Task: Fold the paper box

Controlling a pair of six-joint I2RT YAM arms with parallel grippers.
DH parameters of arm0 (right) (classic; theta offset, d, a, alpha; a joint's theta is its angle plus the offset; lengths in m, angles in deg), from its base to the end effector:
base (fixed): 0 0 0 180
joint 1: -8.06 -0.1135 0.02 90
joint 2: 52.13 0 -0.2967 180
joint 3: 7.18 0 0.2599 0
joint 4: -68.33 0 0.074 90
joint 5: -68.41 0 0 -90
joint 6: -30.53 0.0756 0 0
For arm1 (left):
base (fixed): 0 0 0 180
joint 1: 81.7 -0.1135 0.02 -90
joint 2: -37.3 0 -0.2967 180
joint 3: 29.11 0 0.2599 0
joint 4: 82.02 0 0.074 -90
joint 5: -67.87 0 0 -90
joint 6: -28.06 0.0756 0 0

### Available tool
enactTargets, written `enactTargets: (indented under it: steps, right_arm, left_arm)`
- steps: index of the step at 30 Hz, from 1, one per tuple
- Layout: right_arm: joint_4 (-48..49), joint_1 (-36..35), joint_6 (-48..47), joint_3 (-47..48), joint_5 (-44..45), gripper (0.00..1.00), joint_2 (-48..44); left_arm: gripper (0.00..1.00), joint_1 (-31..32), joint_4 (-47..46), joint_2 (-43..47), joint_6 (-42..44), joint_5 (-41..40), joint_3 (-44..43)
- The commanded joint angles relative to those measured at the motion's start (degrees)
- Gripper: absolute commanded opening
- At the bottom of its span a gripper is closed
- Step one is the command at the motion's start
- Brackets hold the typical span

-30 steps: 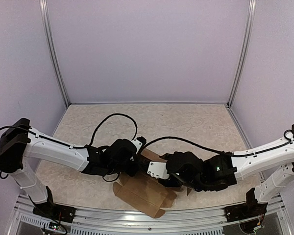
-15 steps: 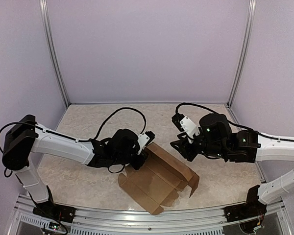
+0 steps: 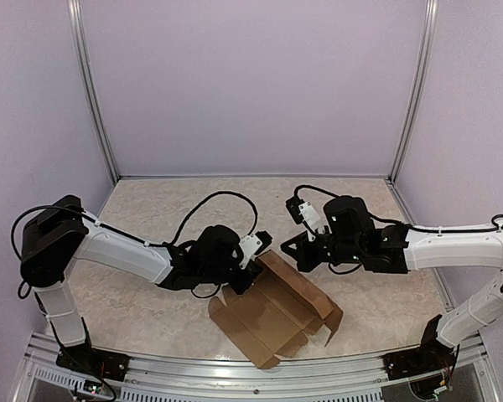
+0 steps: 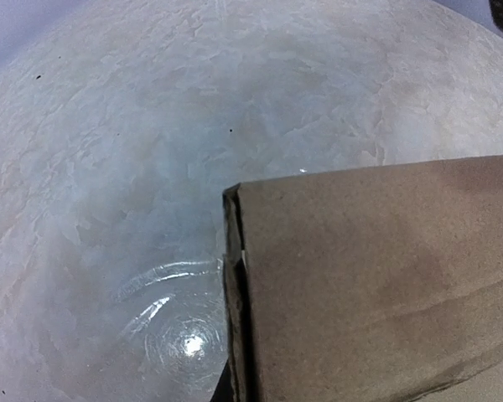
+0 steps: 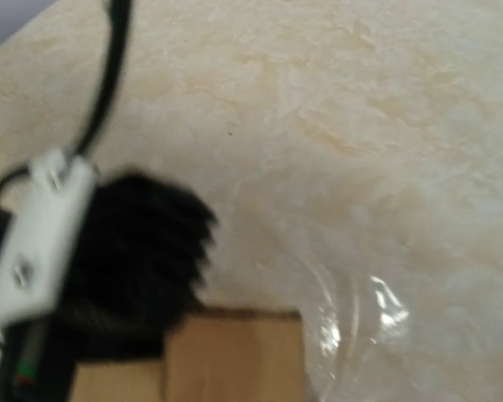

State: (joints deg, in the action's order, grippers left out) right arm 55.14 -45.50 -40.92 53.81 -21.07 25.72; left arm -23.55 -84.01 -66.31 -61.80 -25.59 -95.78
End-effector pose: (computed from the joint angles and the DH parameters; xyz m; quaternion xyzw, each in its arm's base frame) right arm 0.2000 0.2697 0.2533 -0.2584 0.8268 0.2909 0.4062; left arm 0.2255 -0.3544 0.1601 0.4195 0.7810 -0.2006 0.4170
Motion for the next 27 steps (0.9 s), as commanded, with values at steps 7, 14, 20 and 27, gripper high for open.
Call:
enactTargets:
  steps: [7,14,20,27]
  right_arm:
    - [14.9,1.4,7.1,-2.3,-3.3,0.0,8.1]
    - [19.4,1.4,8.6,-2.0,-3.9,0.0,11.8]
    - [21.6,1.4,9.7,-2.4,-3.3,0.0,14.6]
    - [24.1,1.3,11.6,-5.0,-3.6,0.0,17.9]
  left_arm:
    - [0.0,0.1,-4.6,-3.9,0.2,0.9,-0.3]
    - [0.0,0.8,-6.0,-4.4,-1.5,0.4,0.6]
    - [0.02,1.1,-6.6,-5.1,-1.8,0.3,0.6]
    - [0.1,1.2,-7.9,-6.1,-3.1,0.5,1.1]
